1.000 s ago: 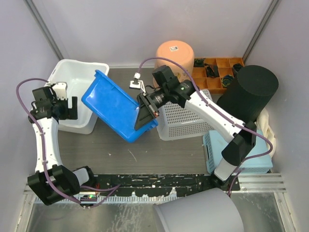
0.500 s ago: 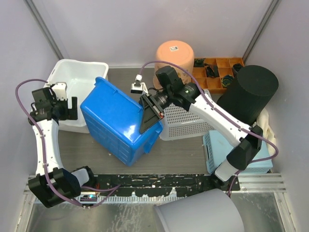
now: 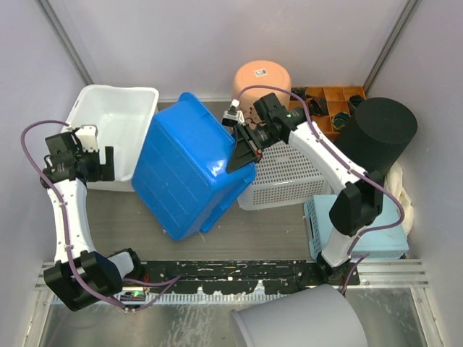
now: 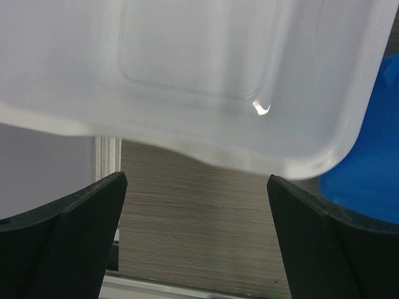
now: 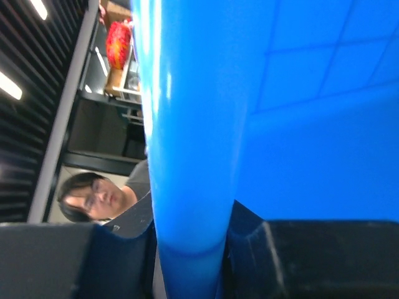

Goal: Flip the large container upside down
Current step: Turn the container upside down at the center of the board.

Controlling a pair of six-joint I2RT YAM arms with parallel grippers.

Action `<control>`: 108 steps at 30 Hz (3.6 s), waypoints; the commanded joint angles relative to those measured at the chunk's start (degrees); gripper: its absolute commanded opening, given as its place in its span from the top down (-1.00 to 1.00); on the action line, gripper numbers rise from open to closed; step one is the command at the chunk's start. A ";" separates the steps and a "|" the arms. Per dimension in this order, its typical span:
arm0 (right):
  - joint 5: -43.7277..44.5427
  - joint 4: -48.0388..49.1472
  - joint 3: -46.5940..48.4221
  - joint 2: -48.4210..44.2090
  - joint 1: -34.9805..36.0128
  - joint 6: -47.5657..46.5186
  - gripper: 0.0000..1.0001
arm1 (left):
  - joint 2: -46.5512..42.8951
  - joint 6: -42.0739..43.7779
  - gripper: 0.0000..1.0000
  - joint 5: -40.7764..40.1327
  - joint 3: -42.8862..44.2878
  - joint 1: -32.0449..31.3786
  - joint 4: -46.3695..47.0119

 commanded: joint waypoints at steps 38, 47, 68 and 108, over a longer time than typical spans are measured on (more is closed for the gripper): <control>31.49 -21.01 11.53 18.78 -12.75 -29.66 -1.00 | 1.51 -1.08 -0.96 4.29 -0.68 2.11 0.56; 61.35 -10.60 11.96 10.71 -13.14 -21.98 -1.00 | 1.12 -1.14 -0.96 5.21 -1.22 2.36 0.50; 93.52 8.53 -25.38 -30.97 6.82 -50.76 -1.00 | 25.33 13.96 -0.97 22.46 47.87 -16.41 -29.38; 81.36 13.71 -22.85 -29.31 15.16 -27.53 -1.00 | 58.34 12.27 -0.96 -13.27 56.63 -31.60 -8.60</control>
